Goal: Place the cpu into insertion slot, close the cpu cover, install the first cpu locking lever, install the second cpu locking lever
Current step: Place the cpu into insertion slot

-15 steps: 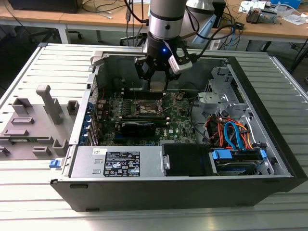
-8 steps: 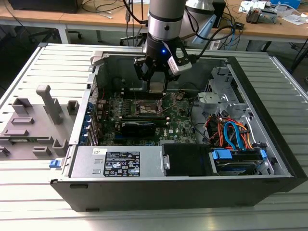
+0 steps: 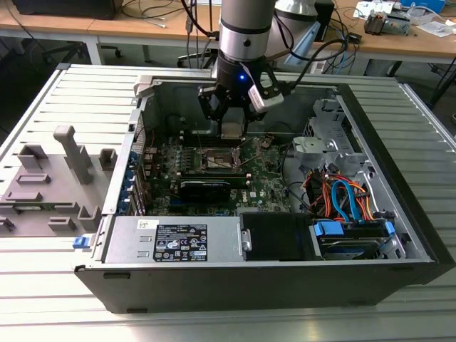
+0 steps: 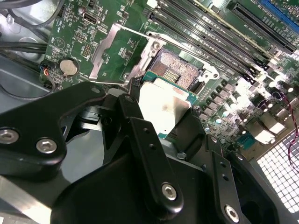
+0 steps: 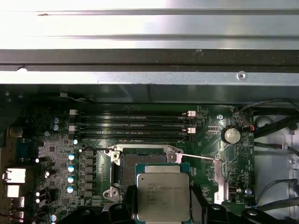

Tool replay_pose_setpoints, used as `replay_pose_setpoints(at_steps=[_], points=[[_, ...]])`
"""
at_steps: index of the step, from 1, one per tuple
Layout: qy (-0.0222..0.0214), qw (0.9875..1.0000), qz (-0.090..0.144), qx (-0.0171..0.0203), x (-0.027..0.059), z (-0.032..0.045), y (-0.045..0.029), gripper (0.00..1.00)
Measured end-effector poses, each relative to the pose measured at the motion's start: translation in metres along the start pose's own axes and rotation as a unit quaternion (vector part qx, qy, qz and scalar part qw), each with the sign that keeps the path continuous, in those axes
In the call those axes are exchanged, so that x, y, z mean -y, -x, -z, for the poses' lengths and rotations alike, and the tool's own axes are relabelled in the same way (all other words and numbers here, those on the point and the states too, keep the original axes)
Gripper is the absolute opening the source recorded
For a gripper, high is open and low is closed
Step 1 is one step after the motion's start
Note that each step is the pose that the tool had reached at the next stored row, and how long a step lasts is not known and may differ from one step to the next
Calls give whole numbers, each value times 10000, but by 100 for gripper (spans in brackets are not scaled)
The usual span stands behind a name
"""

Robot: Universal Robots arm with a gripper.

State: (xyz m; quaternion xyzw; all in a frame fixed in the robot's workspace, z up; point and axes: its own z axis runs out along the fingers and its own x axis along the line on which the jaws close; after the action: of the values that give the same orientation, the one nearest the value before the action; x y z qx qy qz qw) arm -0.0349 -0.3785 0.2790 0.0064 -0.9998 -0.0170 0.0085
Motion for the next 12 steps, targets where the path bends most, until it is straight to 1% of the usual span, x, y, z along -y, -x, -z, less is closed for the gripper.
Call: replay_pose_setpoints(at_steps=[6, 12], points=[[0, 10000, 1, 0, 17, -15, -6, 55], [0, 10000, 1, 0, 38, -31, -32, 55]])
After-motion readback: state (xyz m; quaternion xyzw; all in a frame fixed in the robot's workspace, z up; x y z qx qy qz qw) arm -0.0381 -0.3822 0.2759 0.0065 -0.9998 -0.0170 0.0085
